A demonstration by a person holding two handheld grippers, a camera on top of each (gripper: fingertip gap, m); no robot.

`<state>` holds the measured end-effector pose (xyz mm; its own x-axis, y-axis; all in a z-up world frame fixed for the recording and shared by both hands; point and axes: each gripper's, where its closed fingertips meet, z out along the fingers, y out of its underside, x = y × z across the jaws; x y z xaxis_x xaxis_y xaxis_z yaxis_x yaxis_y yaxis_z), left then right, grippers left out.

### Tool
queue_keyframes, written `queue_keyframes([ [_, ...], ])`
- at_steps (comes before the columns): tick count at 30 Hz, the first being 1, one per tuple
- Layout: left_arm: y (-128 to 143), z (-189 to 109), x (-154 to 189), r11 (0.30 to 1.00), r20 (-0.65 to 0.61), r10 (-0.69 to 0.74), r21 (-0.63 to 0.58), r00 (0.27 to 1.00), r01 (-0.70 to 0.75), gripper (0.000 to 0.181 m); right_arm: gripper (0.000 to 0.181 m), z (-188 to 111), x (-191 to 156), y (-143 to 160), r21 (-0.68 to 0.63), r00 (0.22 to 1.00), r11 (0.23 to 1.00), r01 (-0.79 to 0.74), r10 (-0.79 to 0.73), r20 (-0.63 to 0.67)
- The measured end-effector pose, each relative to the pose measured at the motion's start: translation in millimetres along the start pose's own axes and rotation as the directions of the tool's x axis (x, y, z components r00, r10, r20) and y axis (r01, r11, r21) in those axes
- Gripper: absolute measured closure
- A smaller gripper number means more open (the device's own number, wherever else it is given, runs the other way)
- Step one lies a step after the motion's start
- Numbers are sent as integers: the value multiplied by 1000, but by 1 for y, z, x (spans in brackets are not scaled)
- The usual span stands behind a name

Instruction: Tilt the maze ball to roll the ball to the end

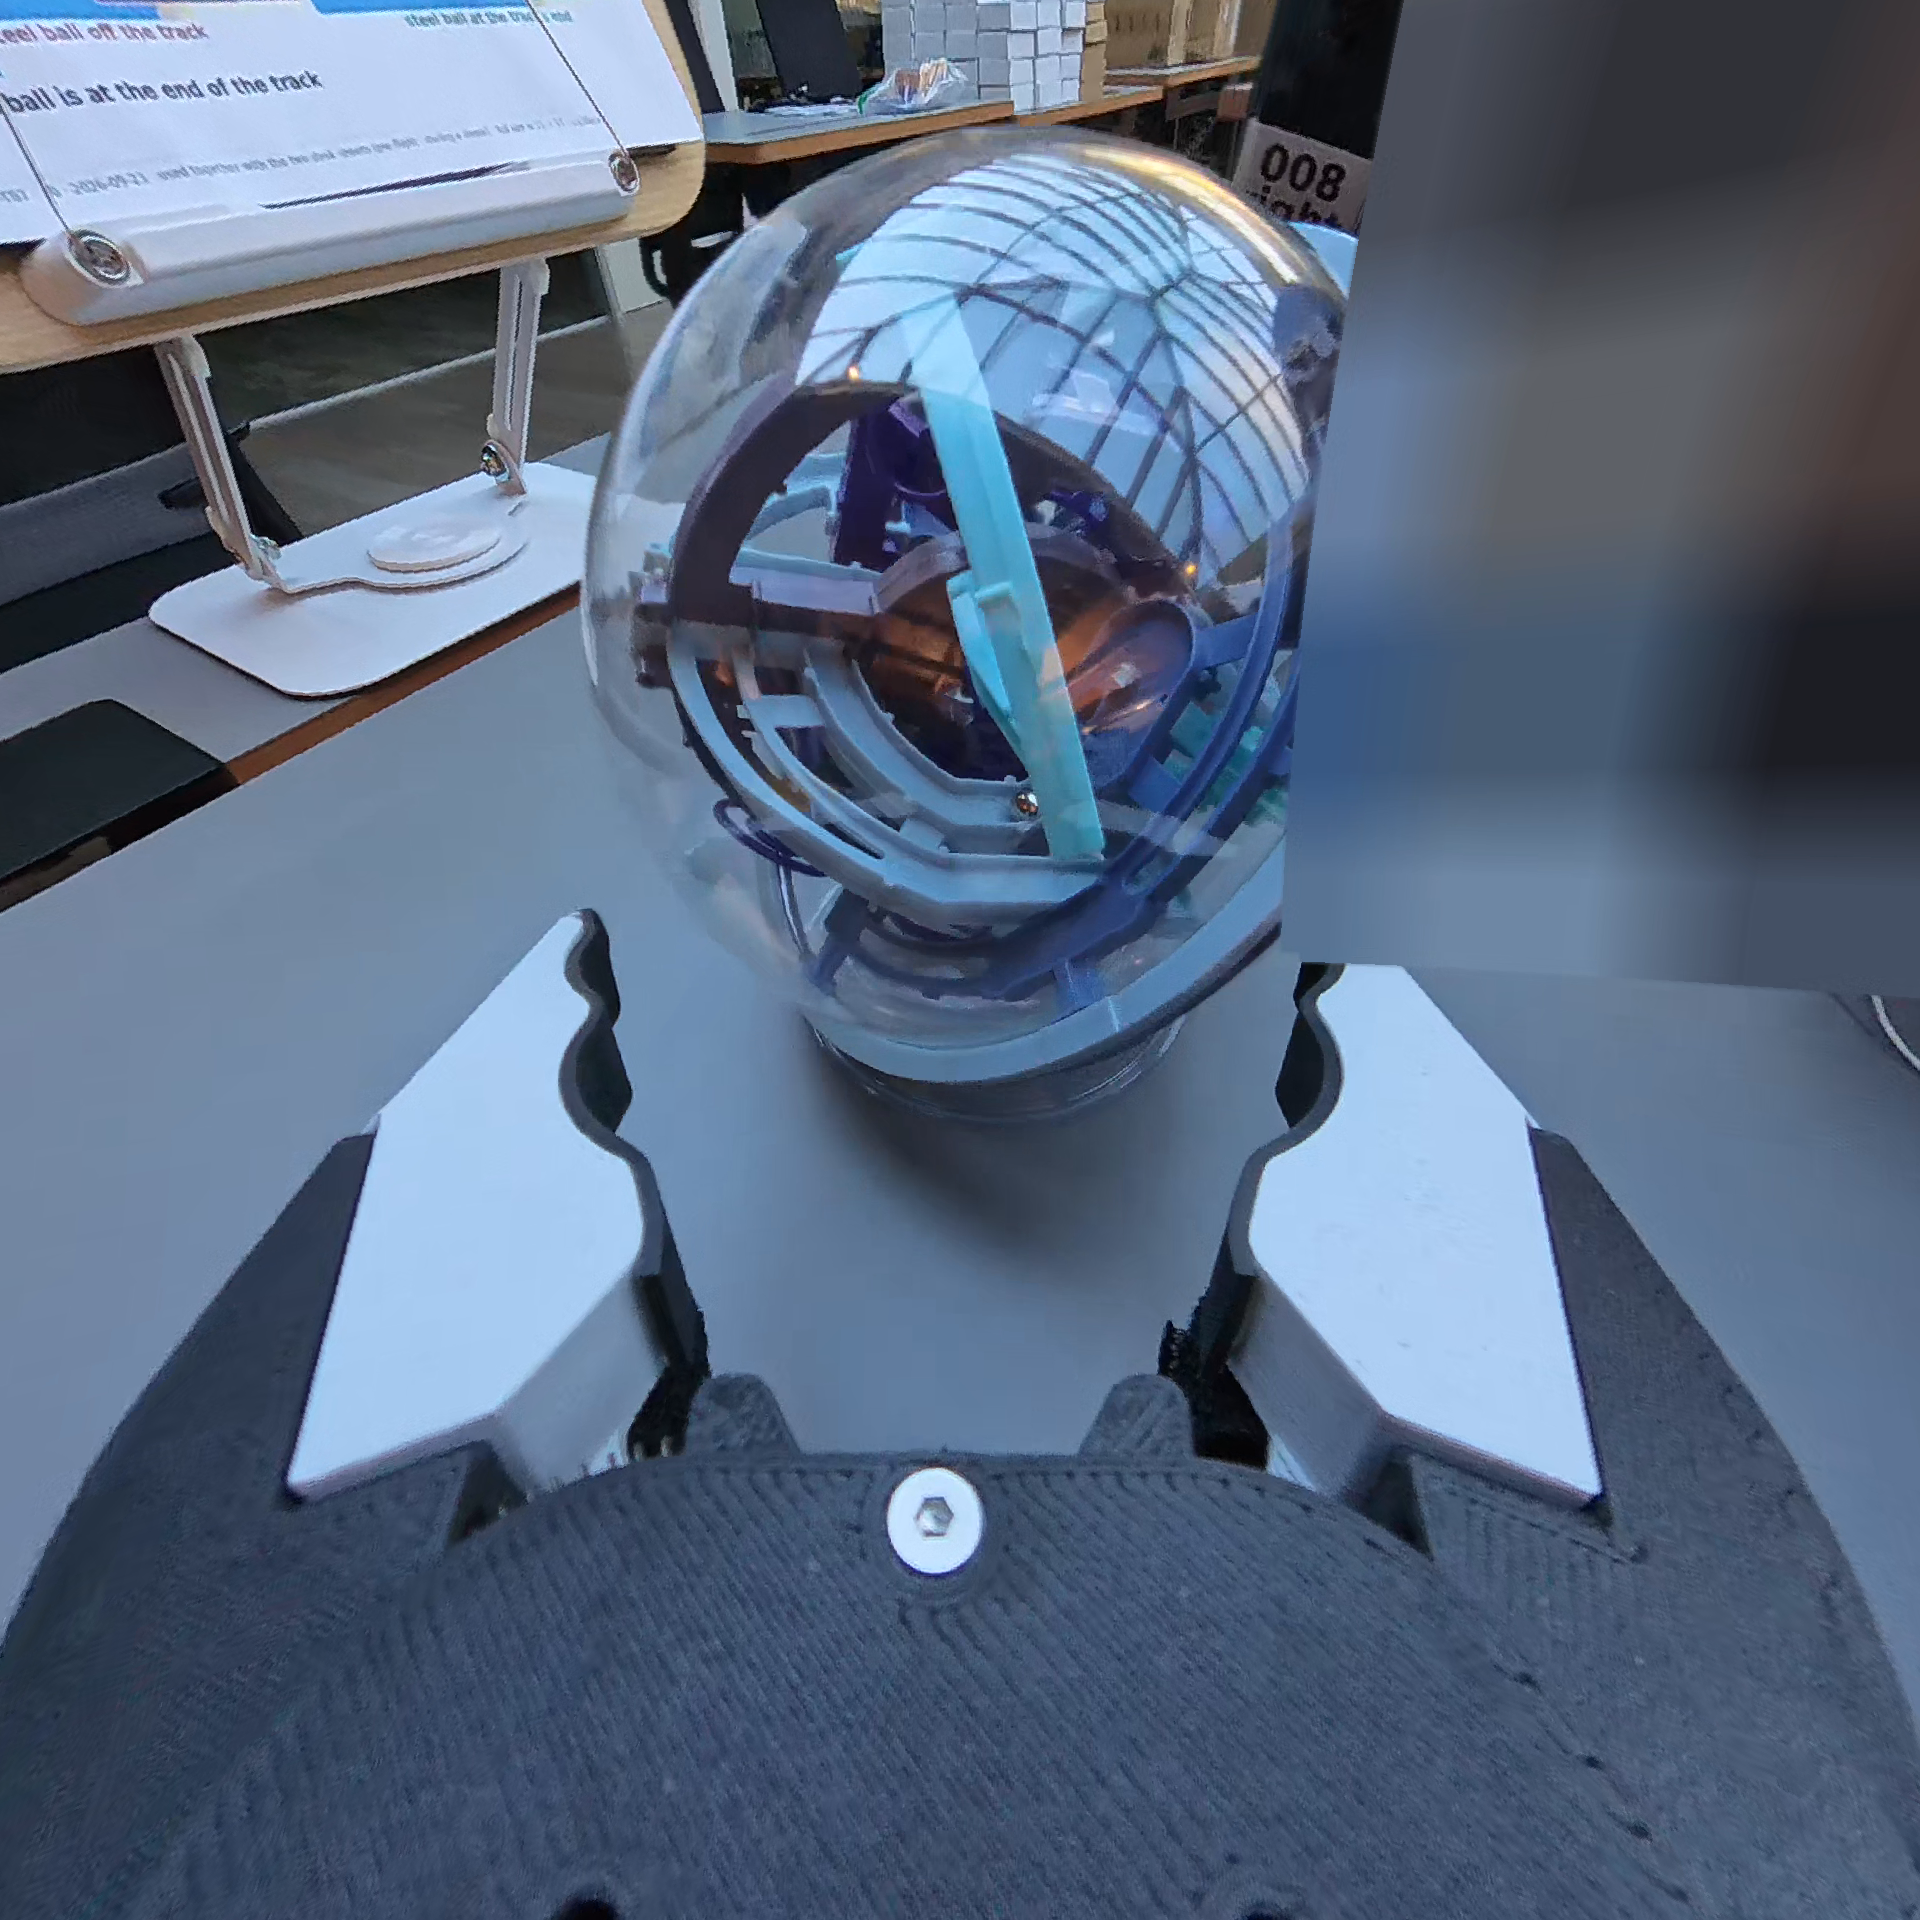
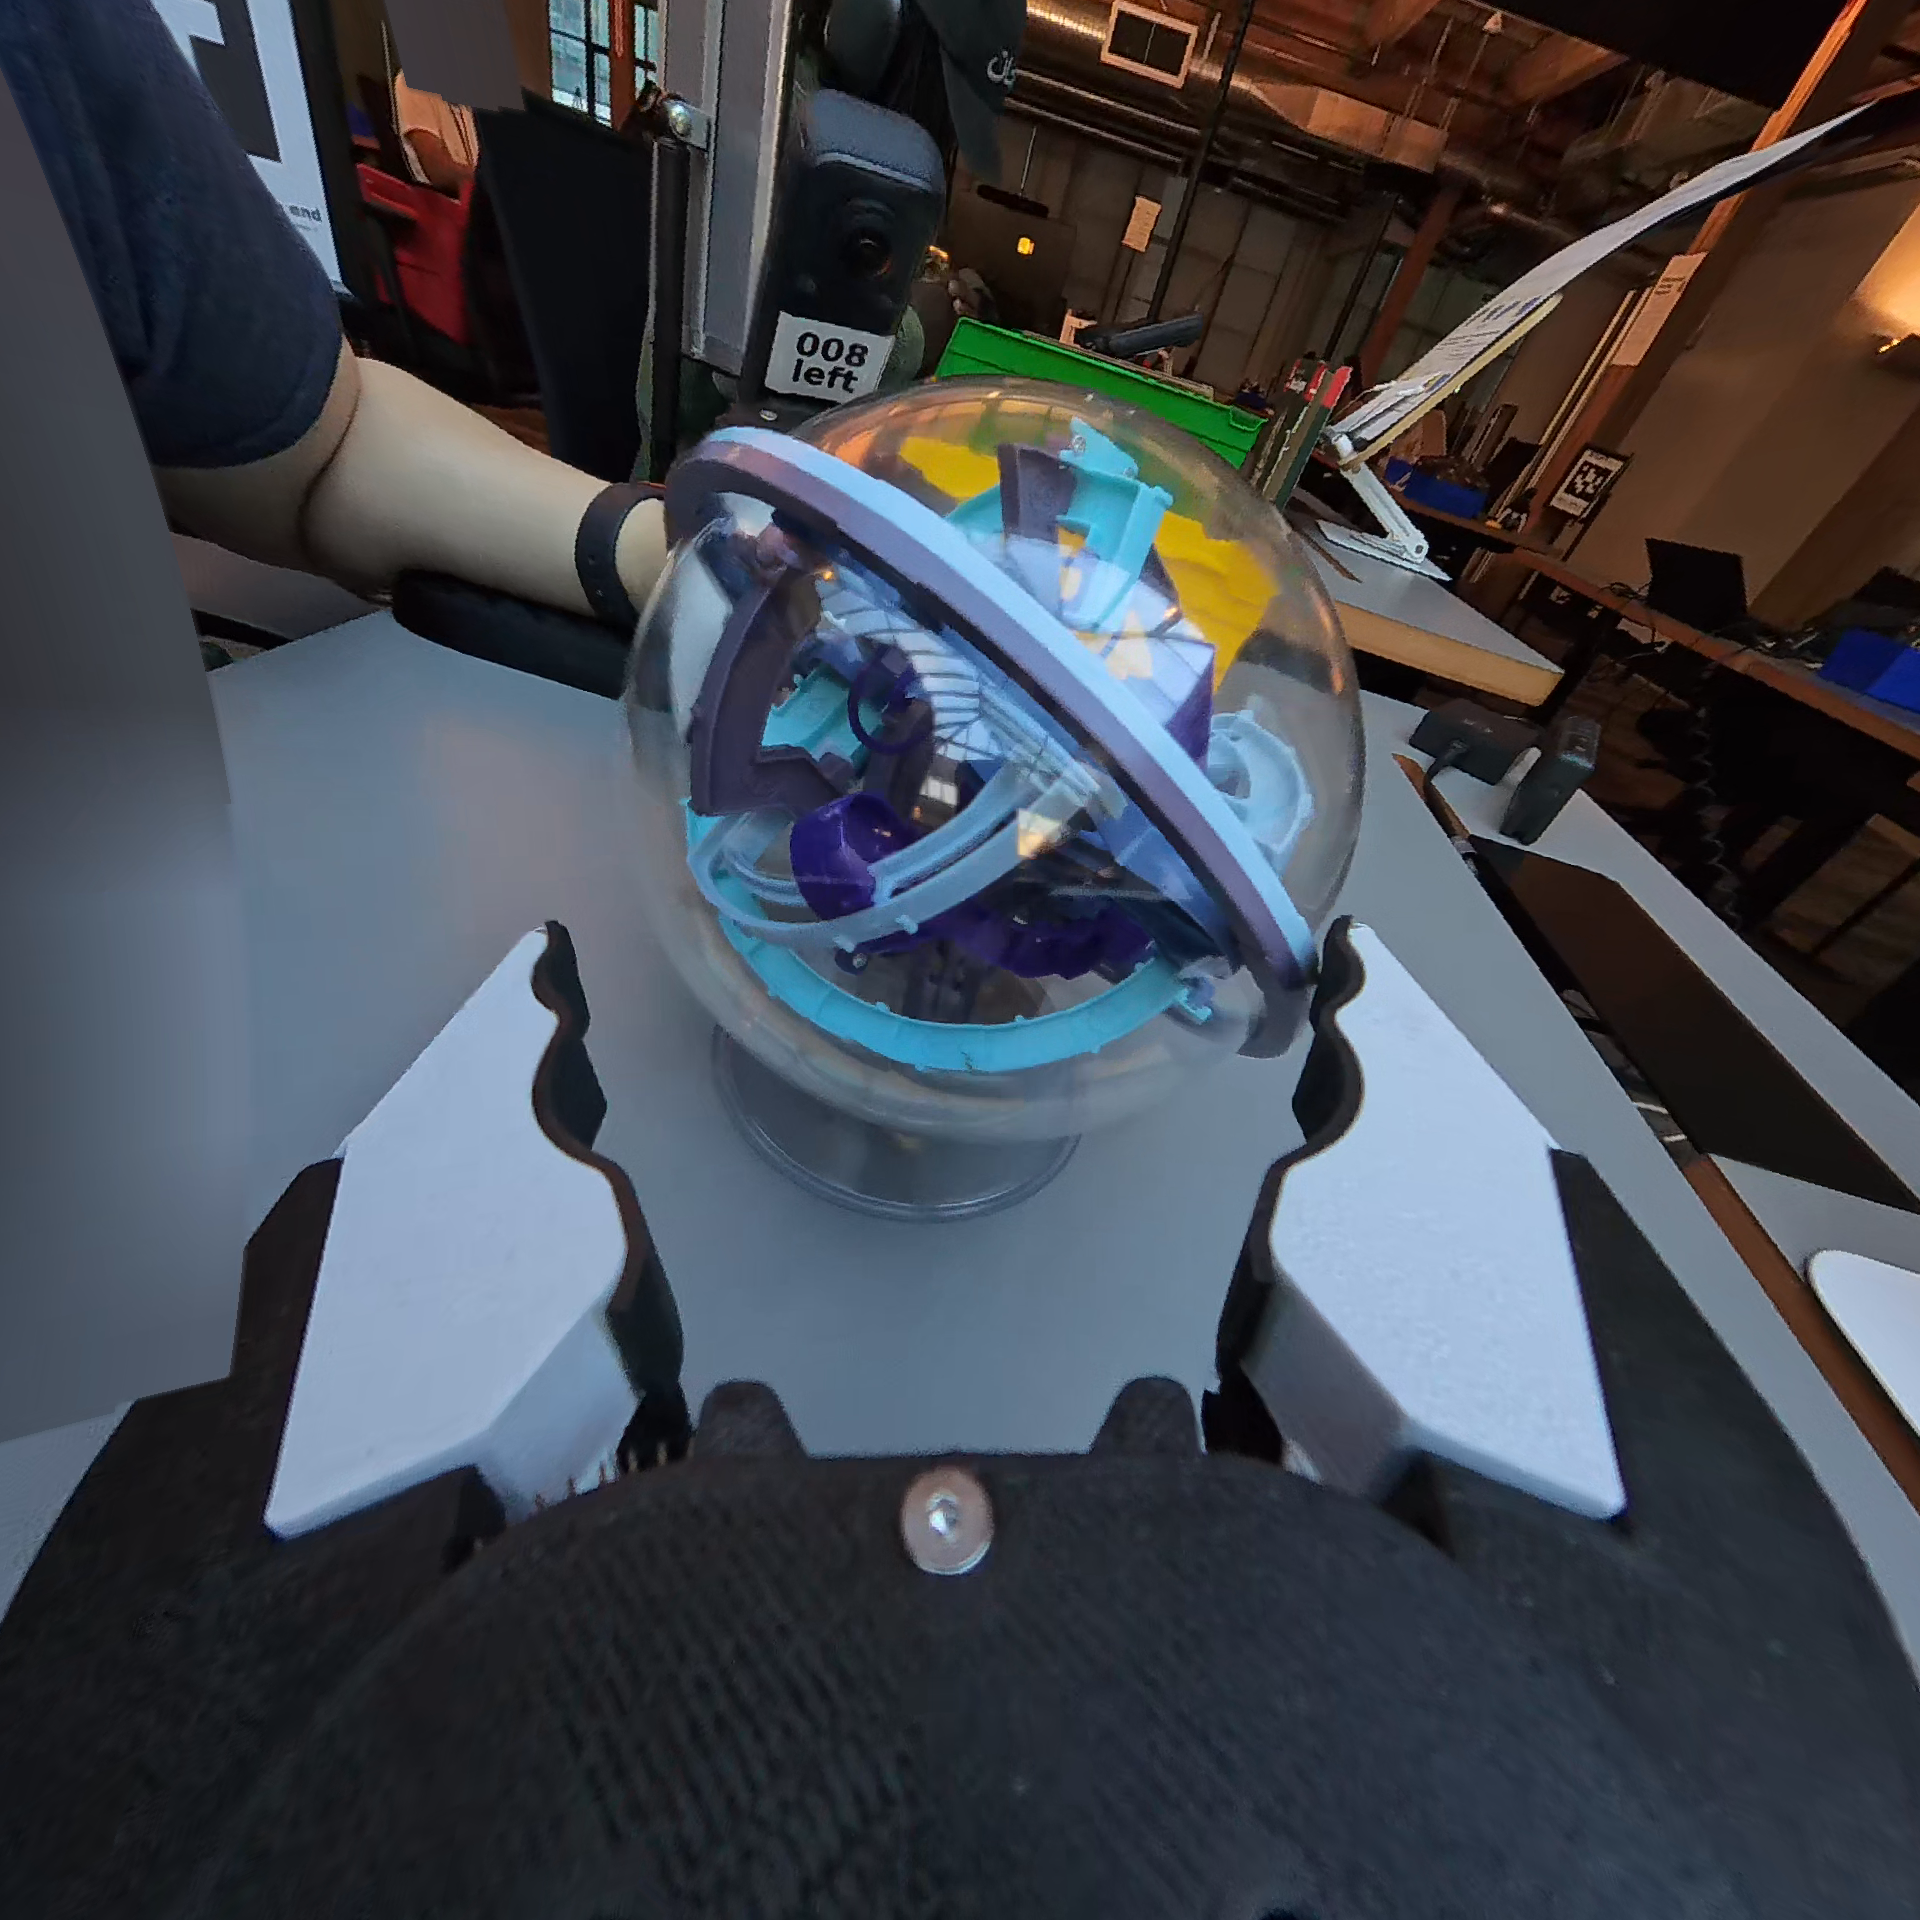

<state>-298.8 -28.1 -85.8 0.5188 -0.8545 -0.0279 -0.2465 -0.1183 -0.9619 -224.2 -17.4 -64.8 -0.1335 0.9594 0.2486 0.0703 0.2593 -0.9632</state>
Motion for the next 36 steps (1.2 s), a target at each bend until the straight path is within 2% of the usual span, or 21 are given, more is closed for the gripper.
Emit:
queue_keyframes([
  [15,4,-8,-7,1000,16,-10,-17,1000,10,56,50,-5,-5,-5,25,998,1000,-16,18,-57],
  [22,8,-8,-7,998,-6,-61,-14,998,61,58,51,-4,-5,-7,10,995,1000,-11,12,-96],
  [28,4,-10,-3,1000,1,-14,-4,1000,14,57,46,-11,7,-18,17,989,1000,-17,20,-145],
  [32,6,-3,5,1000,-11,1,-22,1000,-1,53,37,-2,13,-15,-55,995,997,-53,49,-81],
  [36,8,6,11,997,-35,-71,-31,997,70,50,34,10,8,-5,-140,997,988,-62,66,25],
])
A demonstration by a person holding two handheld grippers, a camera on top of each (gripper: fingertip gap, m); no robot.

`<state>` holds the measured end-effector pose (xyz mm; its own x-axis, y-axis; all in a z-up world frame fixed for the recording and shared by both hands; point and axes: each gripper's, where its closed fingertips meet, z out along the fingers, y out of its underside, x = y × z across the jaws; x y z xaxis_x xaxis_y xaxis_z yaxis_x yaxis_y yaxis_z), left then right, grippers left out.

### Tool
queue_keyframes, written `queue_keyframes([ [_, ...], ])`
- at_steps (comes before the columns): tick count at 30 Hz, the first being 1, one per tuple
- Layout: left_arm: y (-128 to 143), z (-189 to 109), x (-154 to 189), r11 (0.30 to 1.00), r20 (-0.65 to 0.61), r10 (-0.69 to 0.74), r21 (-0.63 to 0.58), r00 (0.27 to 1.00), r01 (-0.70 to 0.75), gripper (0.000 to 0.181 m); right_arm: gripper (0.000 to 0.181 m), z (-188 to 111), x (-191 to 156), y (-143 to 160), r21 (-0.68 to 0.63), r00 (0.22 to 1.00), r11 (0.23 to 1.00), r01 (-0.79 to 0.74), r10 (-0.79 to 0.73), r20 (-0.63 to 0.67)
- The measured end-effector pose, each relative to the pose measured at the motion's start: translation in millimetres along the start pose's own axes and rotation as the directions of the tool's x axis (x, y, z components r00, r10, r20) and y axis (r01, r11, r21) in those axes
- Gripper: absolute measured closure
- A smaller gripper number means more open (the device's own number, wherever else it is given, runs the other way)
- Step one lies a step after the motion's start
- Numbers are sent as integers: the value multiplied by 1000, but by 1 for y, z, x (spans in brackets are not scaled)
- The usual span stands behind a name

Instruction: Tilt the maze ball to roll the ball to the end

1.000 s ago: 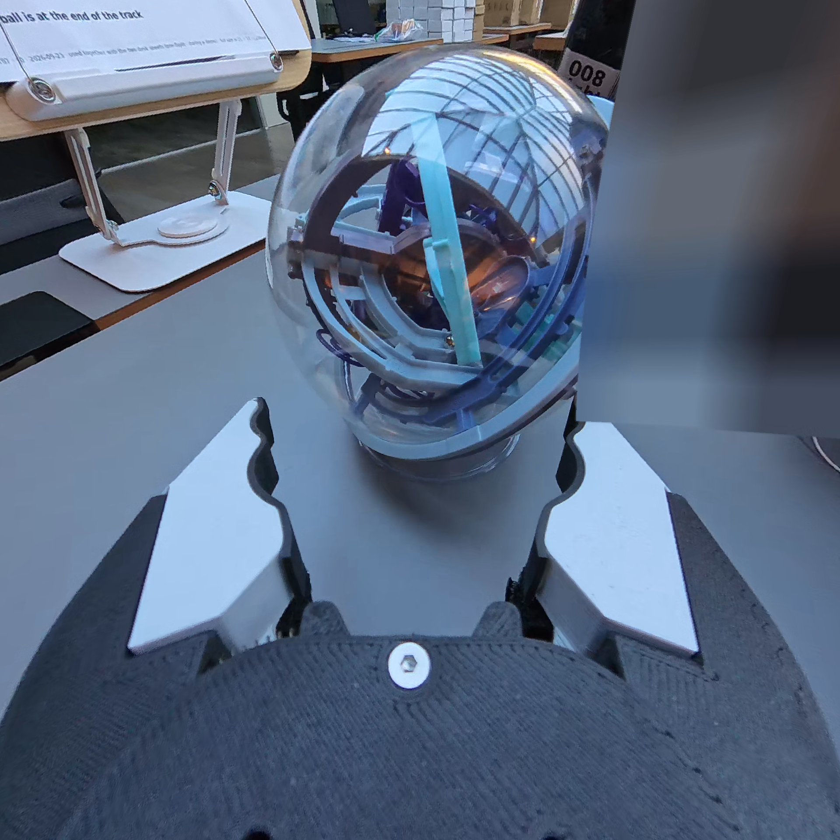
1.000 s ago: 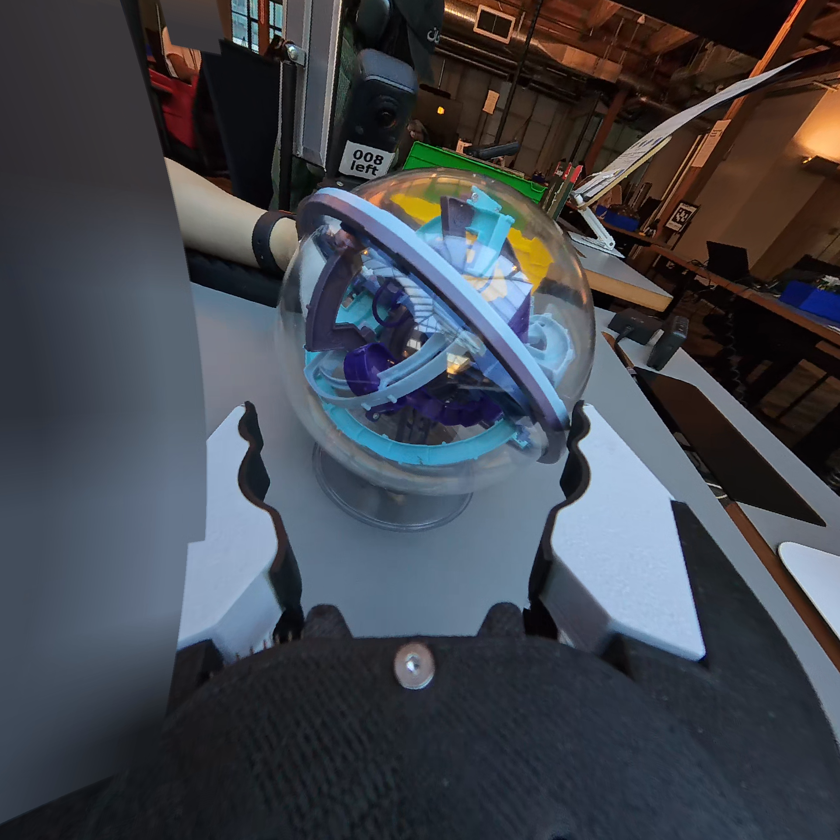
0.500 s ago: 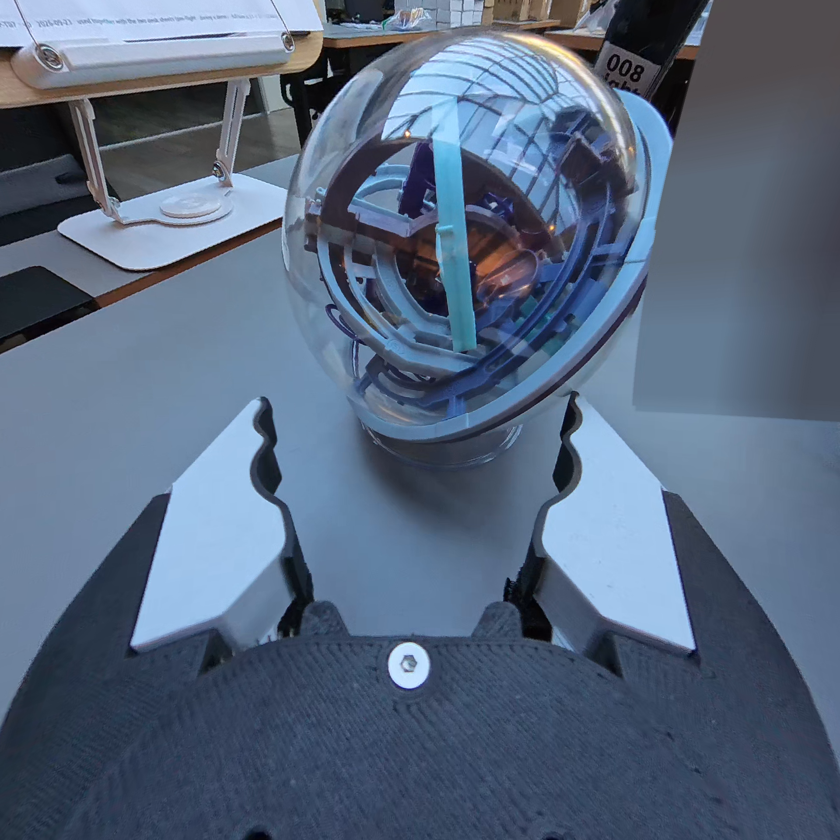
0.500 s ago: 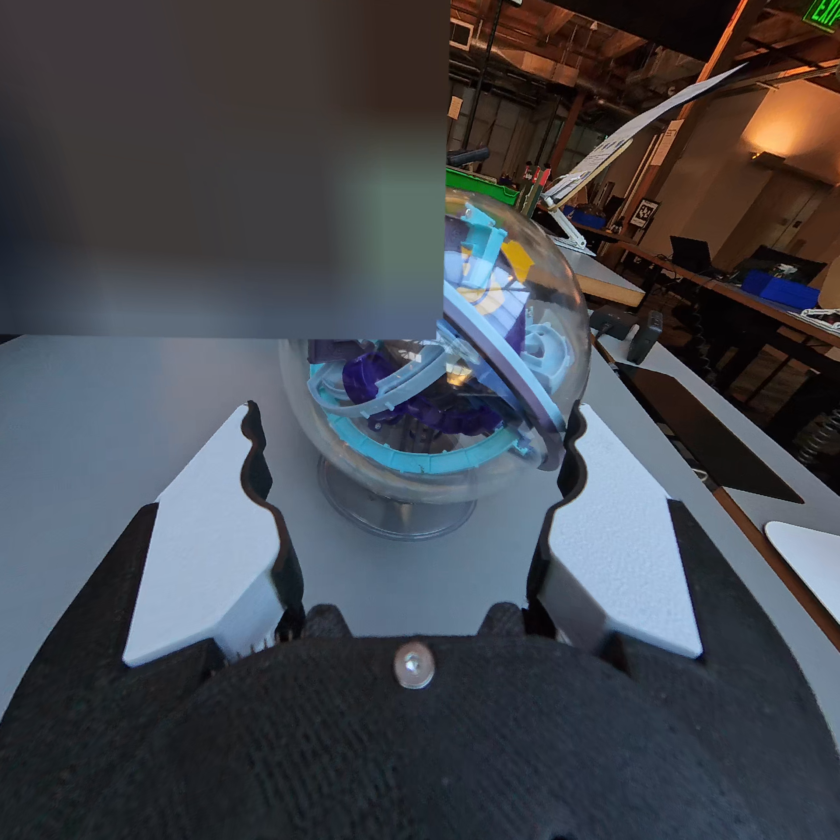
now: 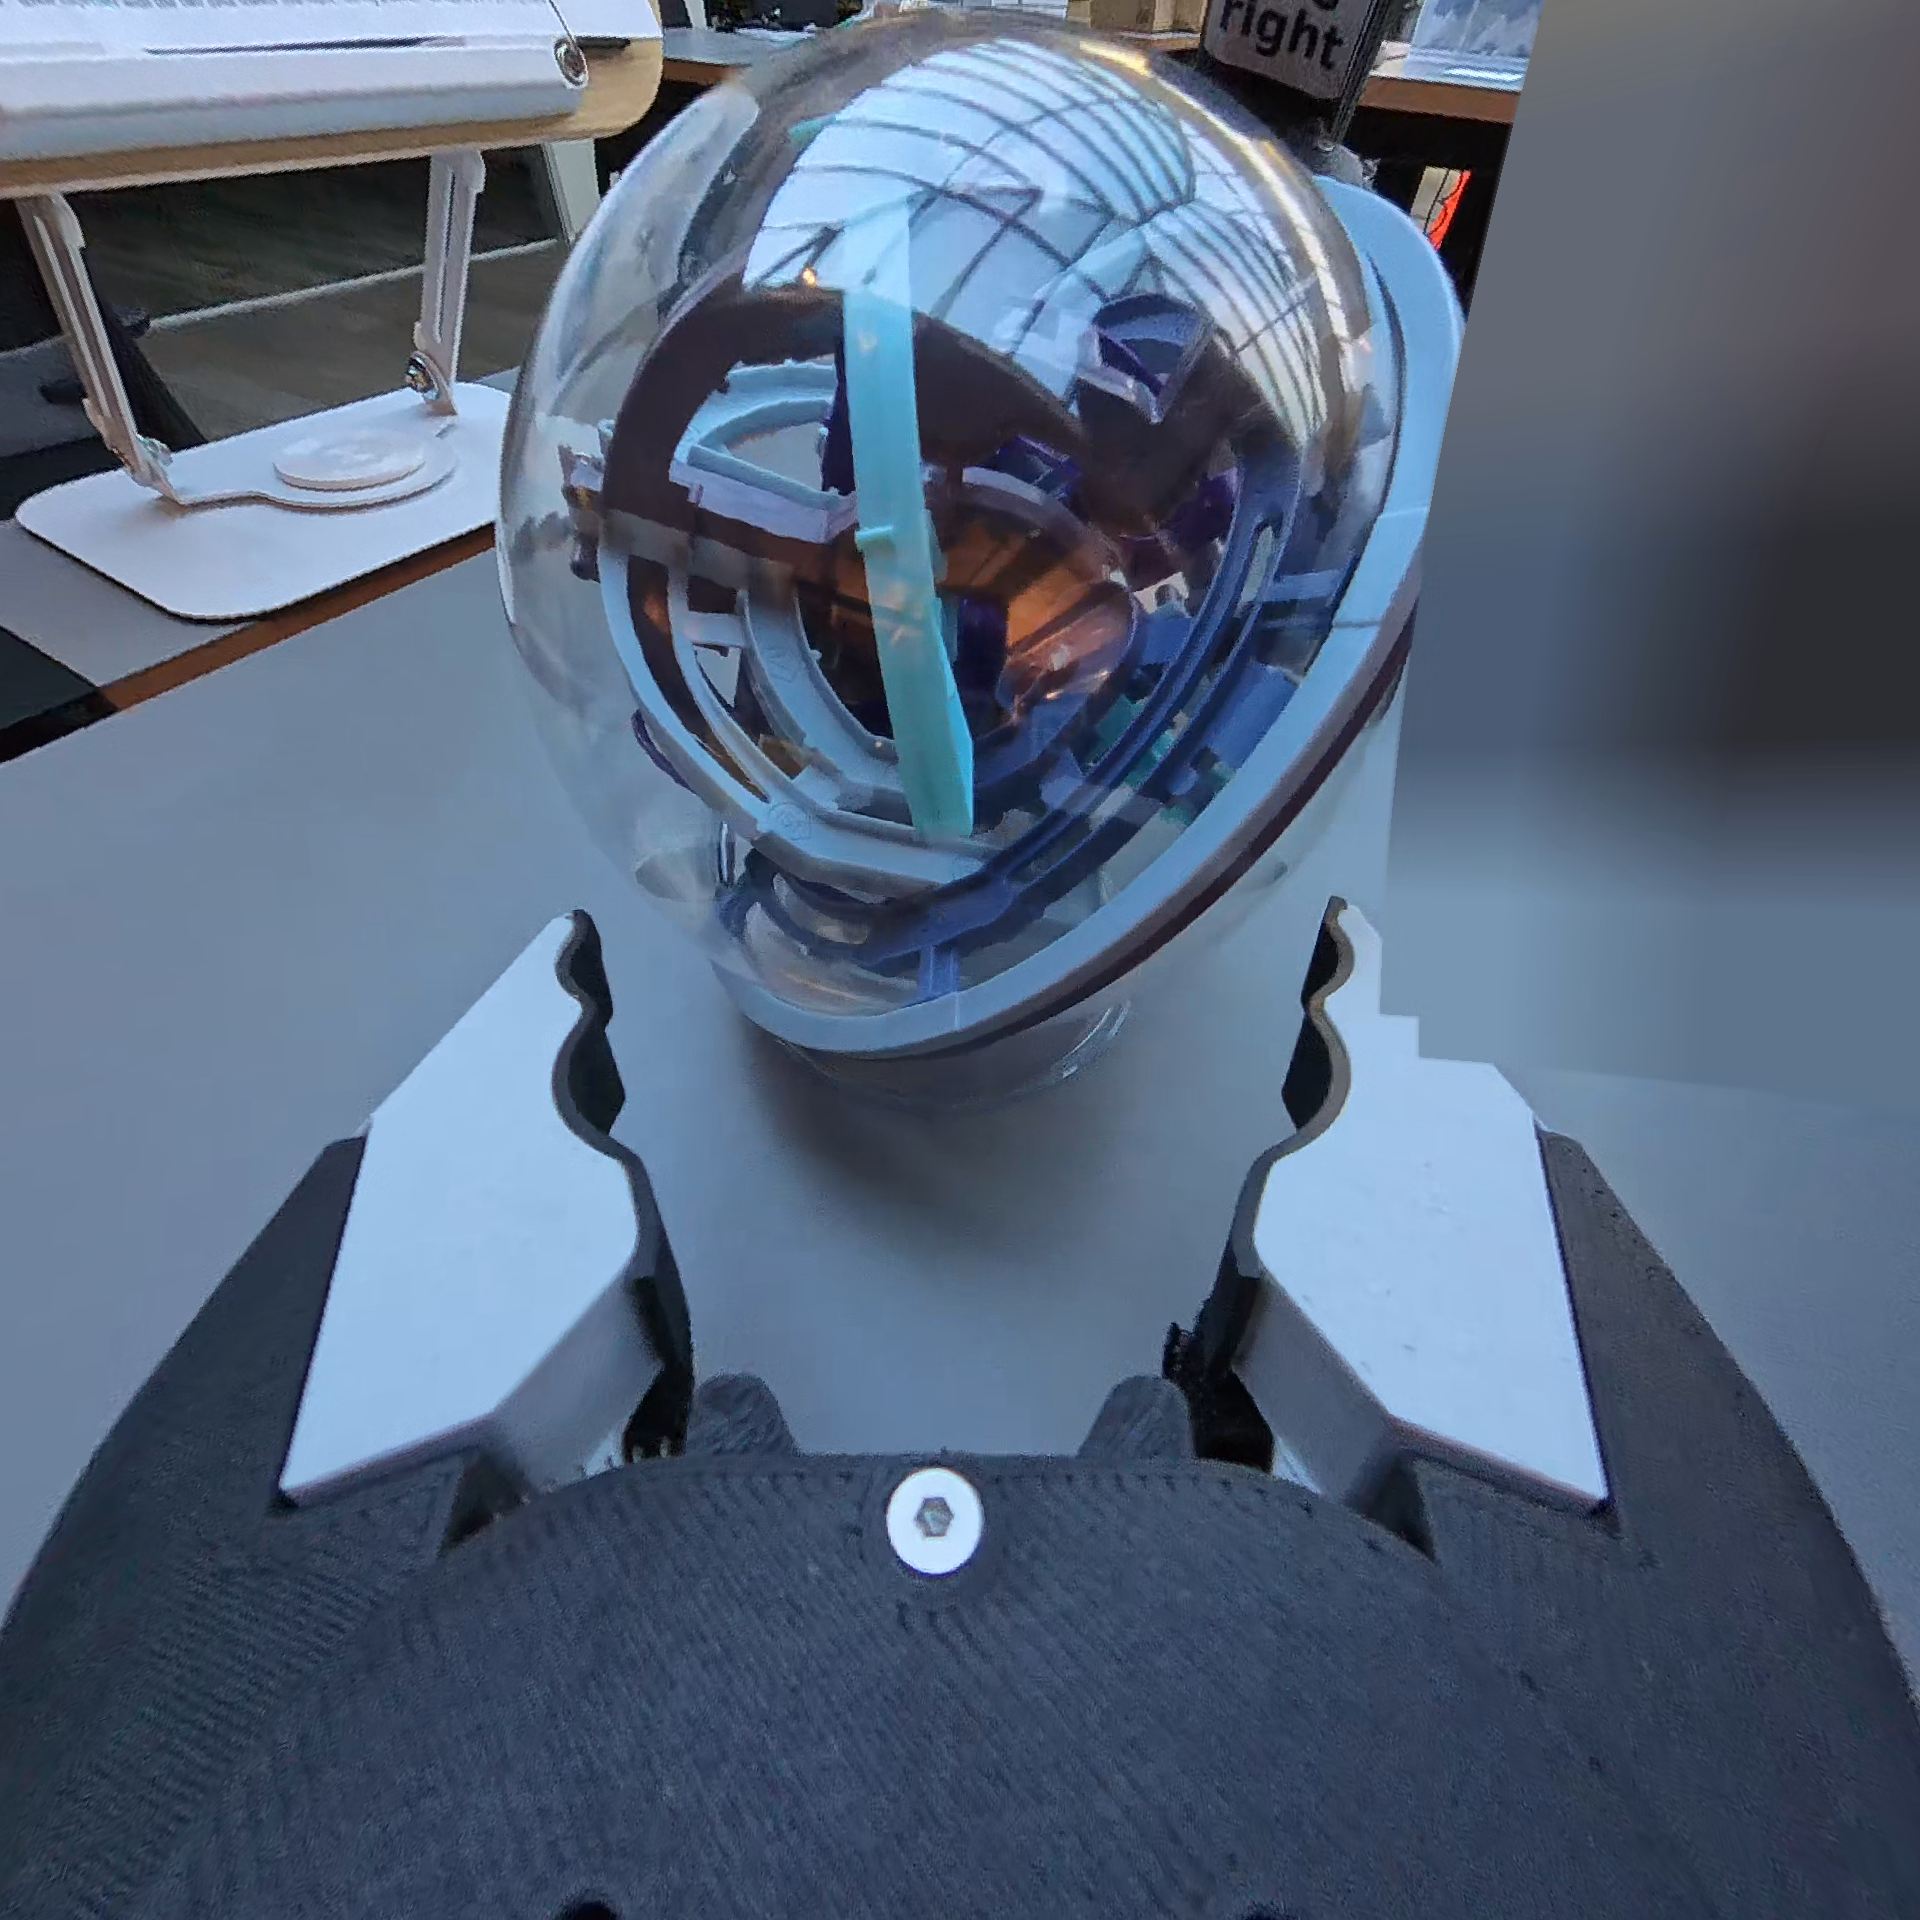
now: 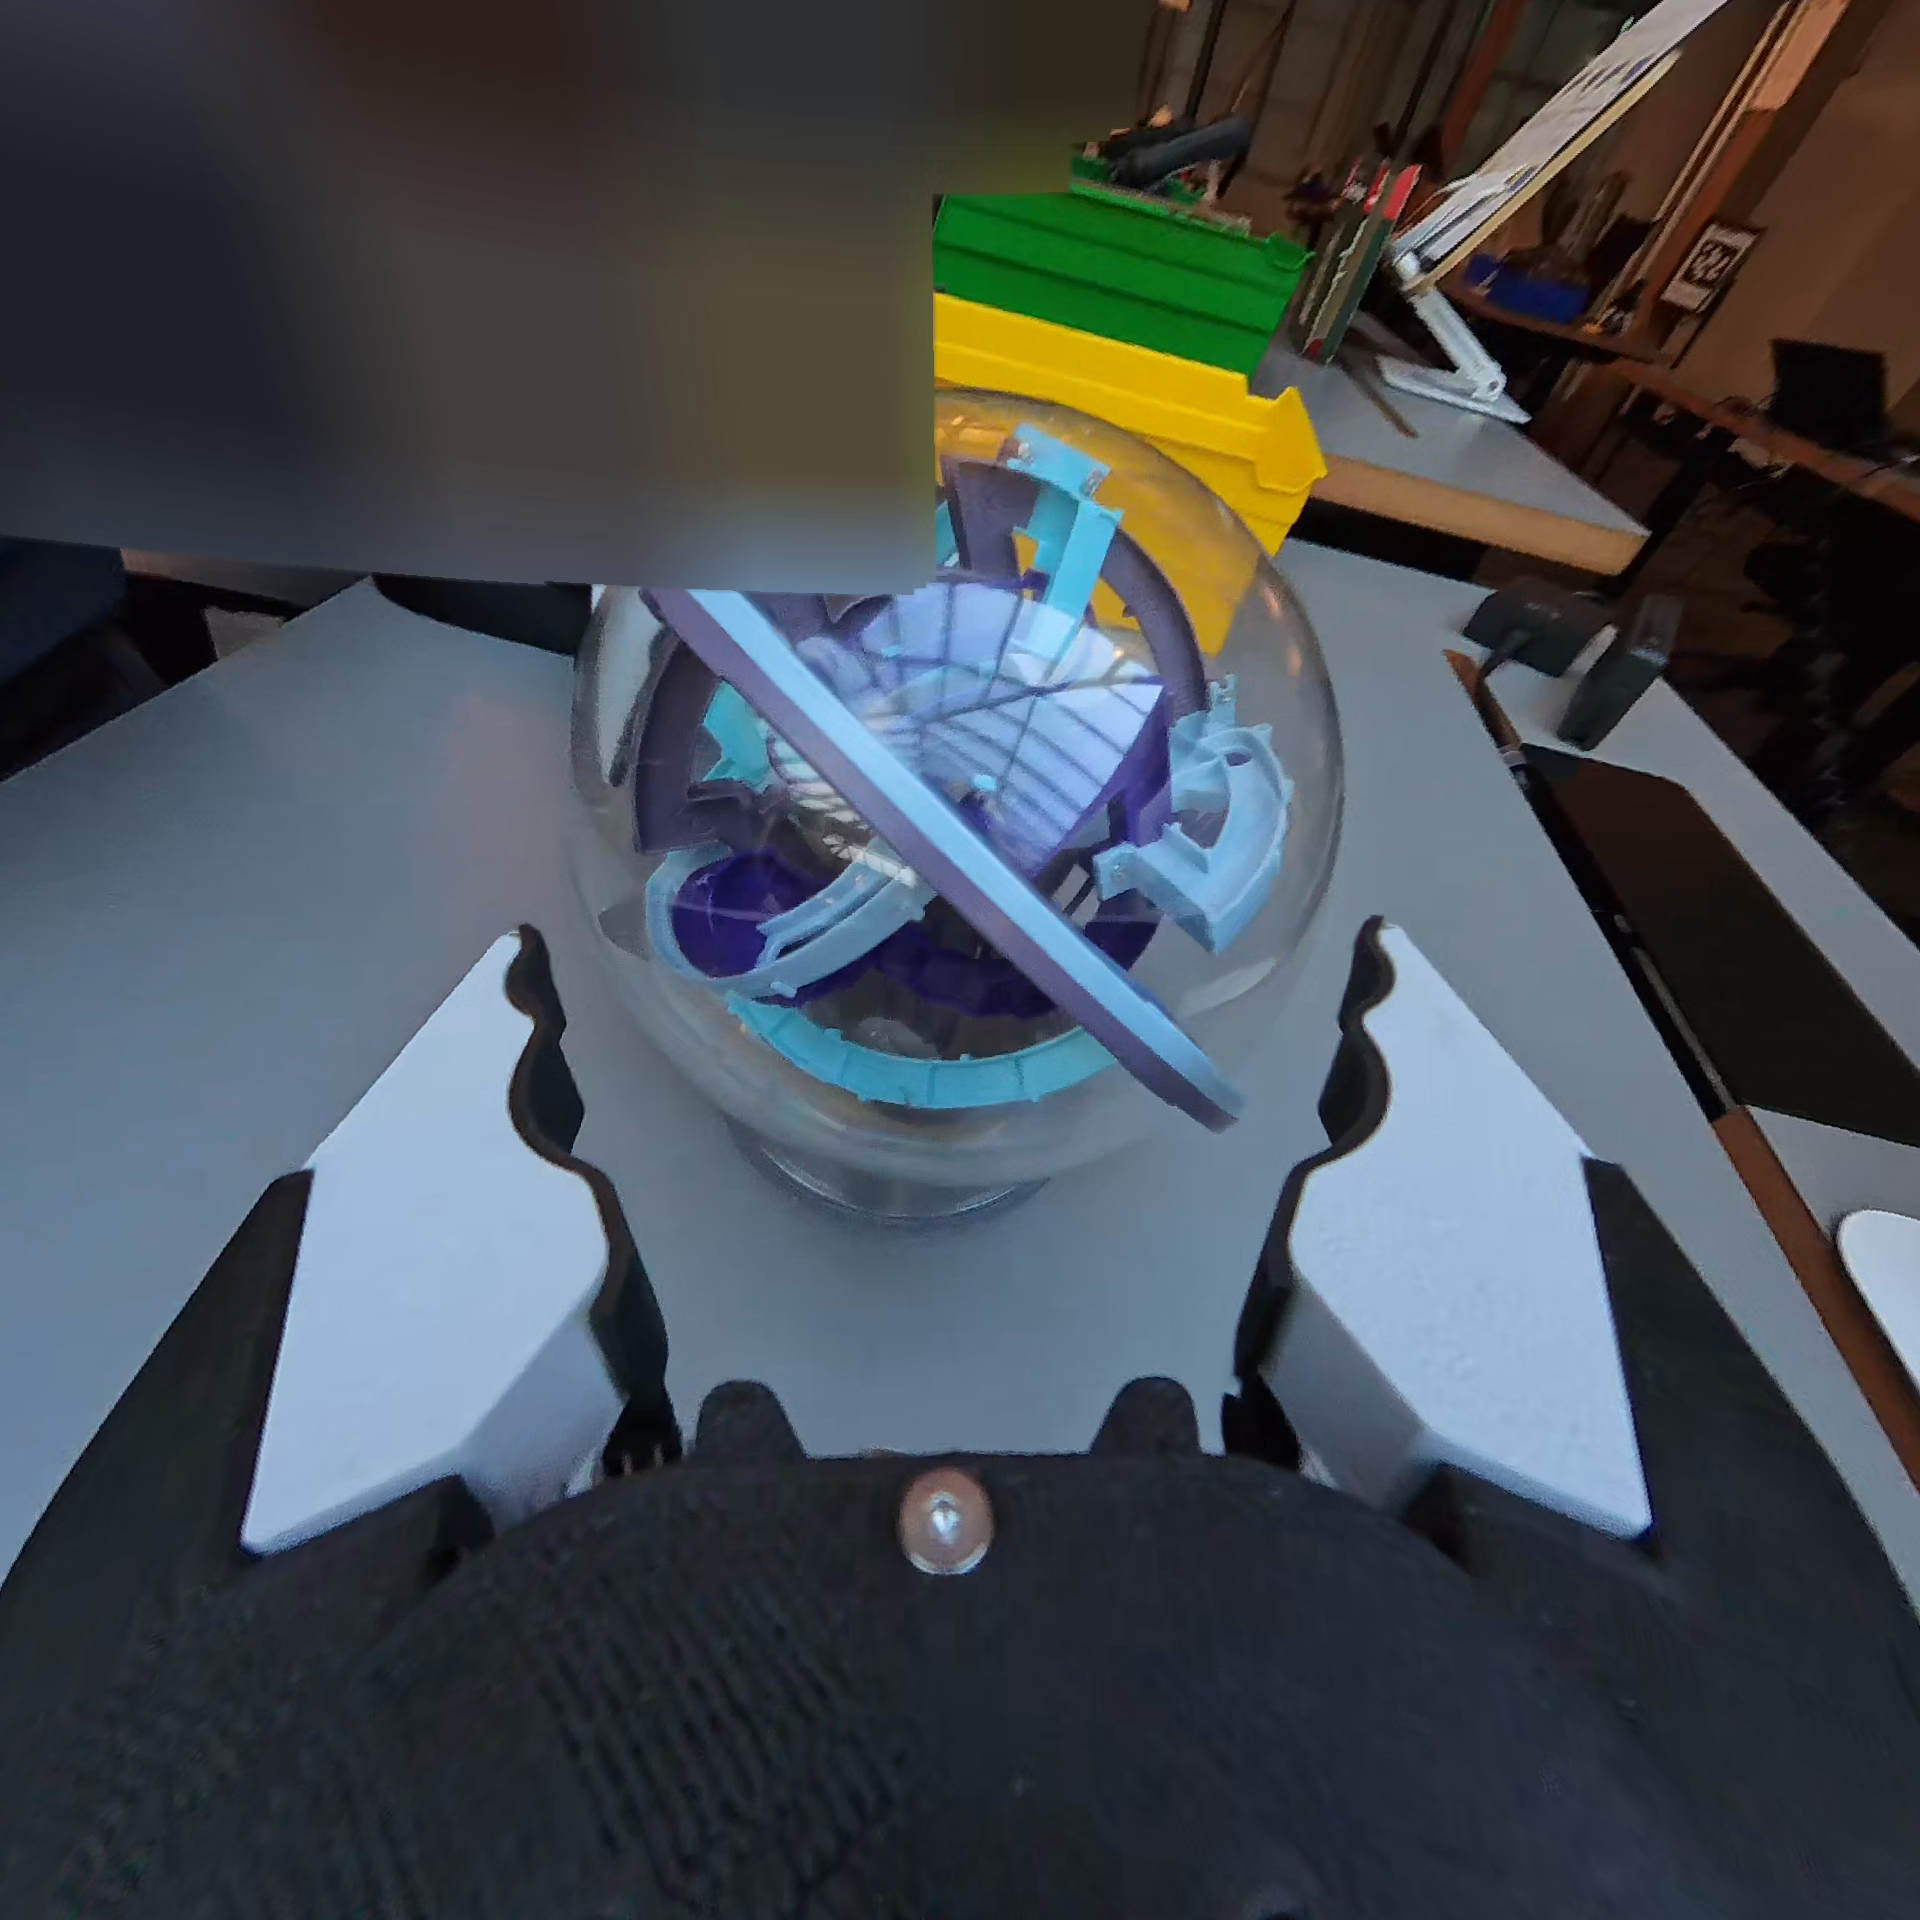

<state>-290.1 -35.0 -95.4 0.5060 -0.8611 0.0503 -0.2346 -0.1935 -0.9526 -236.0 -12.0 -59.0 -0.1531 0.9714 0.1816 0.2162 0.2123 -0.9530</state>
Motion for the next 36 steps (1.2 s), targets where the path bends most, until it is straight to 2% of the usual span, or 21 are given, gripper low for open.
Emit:
queue_keyframes([
  [2,2,3,1,1000,-6,-20,-10,1000,20,50,33,5,-2,4,-43,999,999,-7,9,42],
  [7,-4,7,3,999,-17,-28,18,999,29,50,28,17,-2,-1,-19,996,998,-61,62,66],
  [15,-9,11,-1,998,-10,-55,43,998,56,44,28,20,4,-7,9,1000,1000,-19,19,-19],
  [18,-14,8,-3,994,-32,-63,85,998,65,47,27,23,3,-10,6,1000,1000,0,0,-17],
  [22,-14,8,-3,992,-64,-91,81,994,96,47,29,23,5,-12,14,1000,999,-30,31,-5],
  [25,-13,8,-2,995,-46,-67,74,997,70,45,29,24,3,-14,28,1000,999,-21,22,-16],
  [30,-7,15,-1,999,44,32,23,999,-33,31,29,27,1,-15,37,999,999,2,0,-50],
  [36,-7,16,-3,999,51,44,23,998,-45,34,27,29,-1,-13,15,995,999,30,-28,-97],
])
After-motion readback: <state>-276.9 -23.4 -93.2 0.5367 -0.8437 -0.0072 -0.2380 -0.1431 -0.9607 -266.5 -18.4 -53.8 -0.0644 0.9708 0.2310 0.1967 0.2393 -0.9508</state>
